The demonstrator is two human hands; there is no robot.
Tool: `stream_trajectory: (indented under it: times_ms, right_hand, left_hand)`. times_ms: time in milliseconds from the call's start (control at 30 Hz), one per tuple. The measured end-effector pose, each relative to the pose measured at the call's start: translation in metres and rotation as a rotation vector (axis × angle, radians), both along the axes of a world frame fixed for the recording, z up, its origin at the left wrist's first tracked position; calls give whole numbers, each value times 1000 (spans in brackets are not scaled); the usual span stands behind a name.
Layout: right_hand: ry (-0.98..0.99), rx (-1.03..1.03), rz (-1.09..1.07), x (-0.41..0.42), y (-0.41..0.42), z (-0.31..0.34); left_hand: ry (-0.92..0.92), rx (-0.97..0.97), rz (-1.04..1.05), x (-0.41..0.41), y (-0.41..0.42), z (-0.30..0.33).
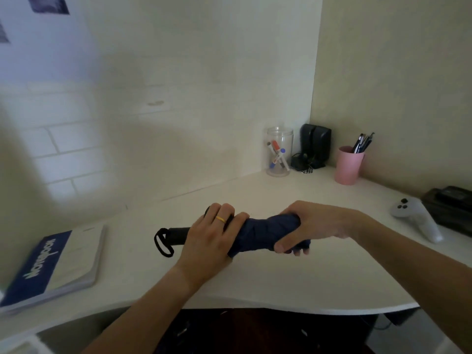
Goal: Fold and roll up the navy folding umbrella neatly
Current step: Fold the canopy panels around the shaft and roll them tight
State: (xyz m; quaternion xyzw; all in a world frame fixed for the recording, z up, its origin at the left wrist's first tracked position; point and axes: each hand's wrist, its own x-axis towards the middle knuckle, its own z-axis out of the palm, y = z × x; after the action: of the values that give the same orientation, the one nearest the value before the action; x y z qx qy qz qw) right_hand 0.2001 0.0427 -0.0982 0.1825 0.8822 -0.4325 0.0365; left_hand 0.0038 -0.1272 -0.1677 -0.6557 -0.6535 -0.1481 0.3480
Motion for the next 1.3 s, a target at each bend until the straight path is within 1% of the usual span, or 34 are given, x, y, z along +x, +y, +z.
stream_trajectory:
  times_ms: [133, 233, 300, 367, 400, 500, 533, 567, 633, 767, 800, 833, 900, 933, 967, 1033, 1067, 1100, 1133, 1167, 1200, 1233, 1267, 1300]
  right_hand:
    - [154, 291, -60, 4, 4, 8]
    - [211, 351, -62, 3, -4, 6]
    - [239, 363, -54, 2, -12, 5]
    - [211, 388, 2, 4, -17, 14]
    - [156, 356, 32, 5, -19, 23]
    - [-133, 112, 60, -1, -22, 48]
    - [-208, 67, 72, -6, -24, 51]
    - [-257, 72, 78, -12, -27, 51]
    - [-269, 212, 45, -20, -32, 42]
    - [-159, 787, 22, -27, -40, 28]
    - [-143, 913, 32, -26, -42, 27]
    - [-119, 1024, 51, -26, -42, 26]
    - [-24, 1223, 121, -22, -40, 24]
    - [52, 1300, 158, -20, -37, 22]
    - [135, 1350, 193, -18, -34, 19]
    - [287, 1415, 236, -17, -28, 13]
    - [350, 1426, 242, -18, -25, 12]
    - [415, 1438, 227, -18, -22, 13]
    - [465, 1451, 167, -19, -19, 15]
    - [493, 1446, 48, -18, -15, 16]
    - [520, 1380, -118, -16, -12, 16]
    - [570, 1223, -313, -15, -11, 17]
    - [641, 945, -489, -14, -14, 16]
    - [675, 570, -602, -14, -21, 15]
  left_hand:
    - [-105, -200, 138, 3, -10, 44]
    - [-170, -448, 153, 31, -3, 74]
    - [-164, -533, 149, 36, 9, 80]
    - [-134, -471, 130, 32, 9, 77]
    - [-116, -410, 110, 31, 8, 73]
    - [-17, -282, -3, 36, 6, 62]
    - [24, -238, -22, 37, 8, 58]
    - [52, -208, -21, 37, 10, 56]
    - [40, -215, 12, 33, 14, 58]
    - [-115, -402, 140, 24, 16, 70]
    - [-193, -472, 152, 23, 16, 75]
    - [-309, -555, 164, 21, 15, 78]
    - [-648, -702, 147, 17, 13, 80]
    - [-804, -772, 128, 15, 12, 80]
    - [-920, -831, 98, 12, 10, 81]
    - [-1080, -927, 24, 9, 8, 82]
    - [-1130, -947, -4, 8, 7, 81]
    - [-1172, -920, -17, 7, 7, 79]
    - [-1221, -856, -23, 8, 6, 77]
    - [-1302, -764, -38, 10, 6, 72]
    - [-1430, -642, -63, 13, 6, 67]
    - [-1586, -497, -100, 15, 7, 62]
    - [-1745, -352, -155, 17, 10, 57]
    - [-1890, -231, -226, 17, 13, 54]
